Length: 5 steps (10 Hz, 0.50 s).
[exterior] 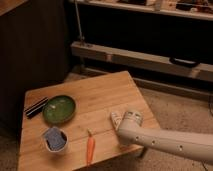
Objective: Stand the bottle upright
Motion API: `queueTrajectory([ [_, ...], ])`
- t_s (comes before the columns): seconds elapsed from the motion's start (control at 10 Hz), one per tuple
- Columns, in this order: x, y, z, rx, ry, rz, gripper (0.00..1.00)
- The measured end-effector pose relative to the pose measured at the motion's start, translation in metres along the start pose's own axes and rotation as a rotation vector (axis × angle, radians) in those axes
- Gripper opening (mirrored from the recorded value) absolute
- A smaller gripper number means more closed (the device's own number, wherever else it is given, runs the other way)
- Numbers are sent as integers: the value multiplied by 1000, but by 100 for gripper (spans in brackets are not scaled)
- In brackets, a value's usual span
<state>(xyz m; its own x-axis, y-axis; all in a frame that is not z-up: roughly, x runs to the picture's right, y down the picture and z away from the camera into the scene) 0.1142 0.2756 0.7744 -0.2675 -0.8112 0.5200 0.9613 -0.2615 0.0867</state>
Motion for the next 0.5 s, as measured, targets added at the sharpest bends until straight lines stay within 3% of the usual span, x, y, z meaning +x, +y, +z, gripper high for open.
queueTrajectory([
  [0.5, 1, 0, 0, -1, -3, 6, 52],
])
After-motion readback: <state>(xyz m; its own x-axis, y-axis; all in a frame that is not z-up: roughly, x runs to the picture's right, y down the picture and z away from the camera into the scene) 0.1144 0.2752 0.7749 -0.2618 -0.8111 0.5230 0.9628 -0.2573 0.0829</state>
